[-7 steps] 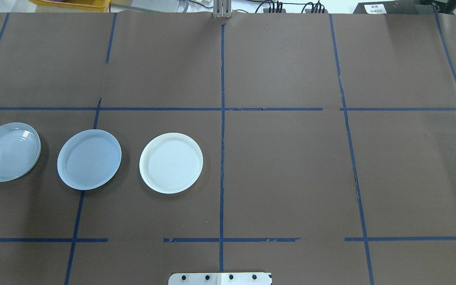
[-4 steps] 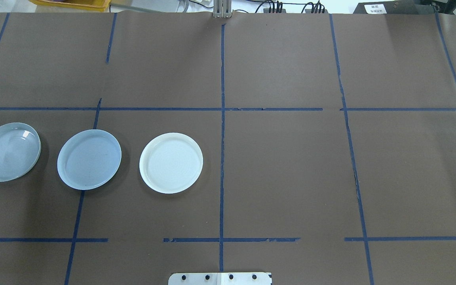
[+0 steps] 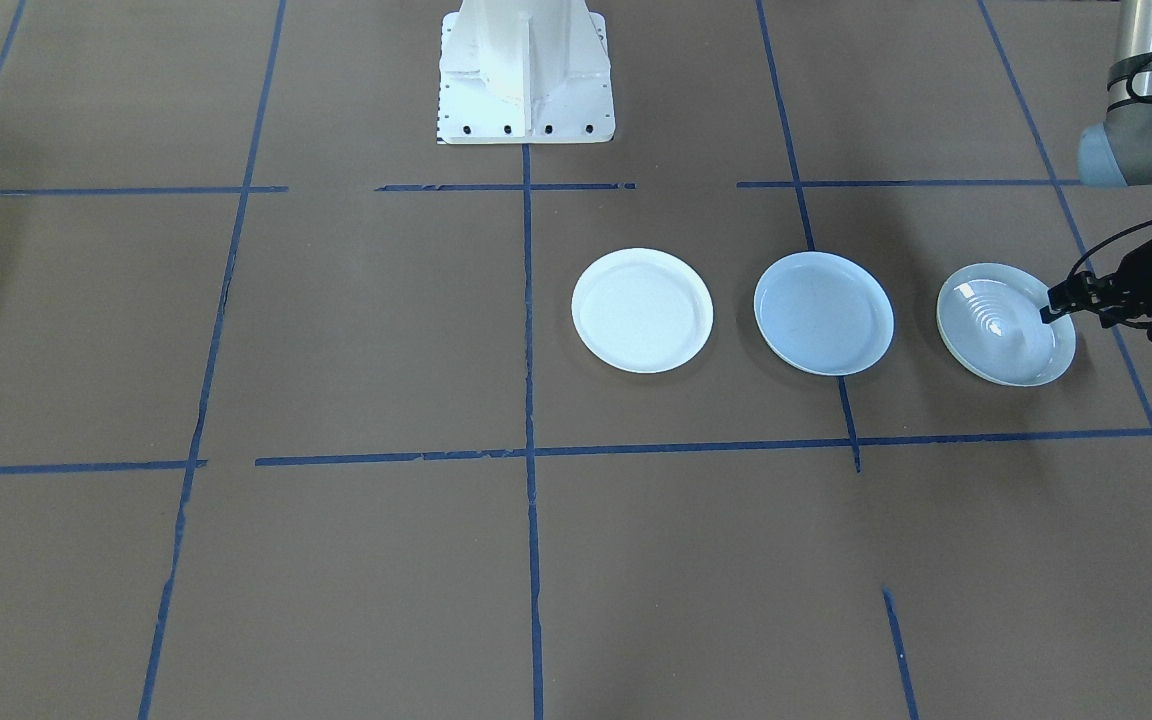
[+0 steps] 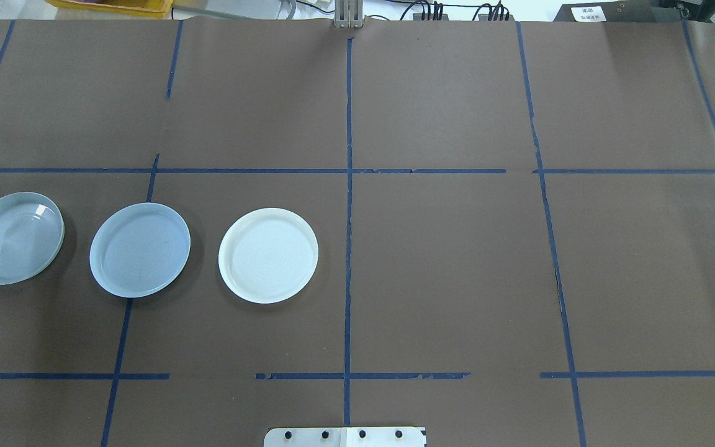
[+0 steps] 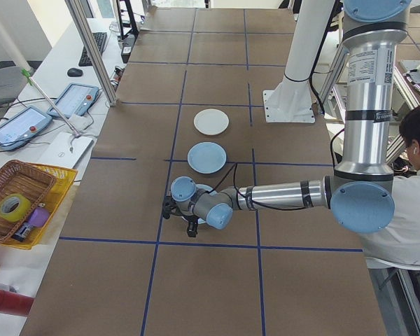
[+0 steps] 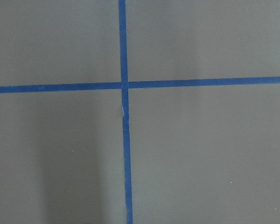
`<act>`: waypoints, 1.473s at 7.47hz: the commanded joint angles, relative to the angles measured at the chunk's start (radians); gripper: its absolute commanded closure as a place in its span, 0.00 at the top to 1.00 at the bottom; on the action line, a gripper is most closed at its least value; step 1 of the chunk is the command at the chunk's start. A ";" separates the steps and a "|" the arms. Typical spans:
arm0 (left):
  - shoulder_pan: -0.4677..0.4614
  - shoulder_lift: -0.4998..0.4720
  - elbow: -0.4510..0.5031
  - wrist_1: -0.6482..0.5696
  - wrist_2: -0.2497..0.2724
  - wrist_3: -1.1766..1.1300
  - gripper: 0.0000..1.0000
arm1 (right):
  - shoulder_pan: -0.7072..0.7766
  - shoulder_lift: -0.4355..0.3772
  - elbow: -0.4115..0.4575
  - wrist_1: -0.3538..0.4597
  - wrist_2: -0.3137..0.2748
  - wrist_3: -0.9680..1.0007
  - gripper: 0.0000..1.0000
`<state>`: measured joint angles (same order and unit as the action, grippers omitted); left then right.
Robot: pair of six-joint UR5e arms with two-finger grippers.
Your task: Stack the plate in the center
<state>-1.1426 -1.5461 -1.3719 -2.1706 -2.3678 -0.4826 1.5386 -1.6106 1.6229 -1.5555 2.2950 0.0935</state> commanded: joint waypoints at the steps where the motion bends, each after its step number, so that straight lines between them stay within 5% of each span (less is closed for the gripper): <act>1: 0.006 0.000 0.008 0.000 -0.002 0.001 0.77 | 0.000 0.000 0.000 0.000 0.001 -0.001 1.00; 3: 0.006 -0.006 0.010 0.000 -0.002 0.002 0.09 | 0.000 0.000 0.000 0.000 0.000 0.000 1.00; 4: 0.006 -0.006 0.008 0.000 -0.002 0.002 0.00 | 0.000 0.000 0.000 0.000 0.001 -0.001 1.00; 7: 0.004 -0.006 0.002 0.006 -0.025 0.010 0.00 | 0.000 0.000 0.000 0.000 0.001 0.000 1.00; 9: -0.024 -0.005 0.004 0.009 -0.218 0.048 0.00 | 0.000 0.000 0.000 0.000 0.001 0.000 1.00; 11: -0.101 -0.005 0.002 0.012 -0.238 0.088 0.00 | 0.000 0.000 0.000 0.000 0.000 0.000 1.00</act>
<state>-1.2053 -1.5505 -1.3686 -2.1598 -2.5830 -0.4136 1.5386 -1.6107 1.6230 -1.5554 2.2954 0.0934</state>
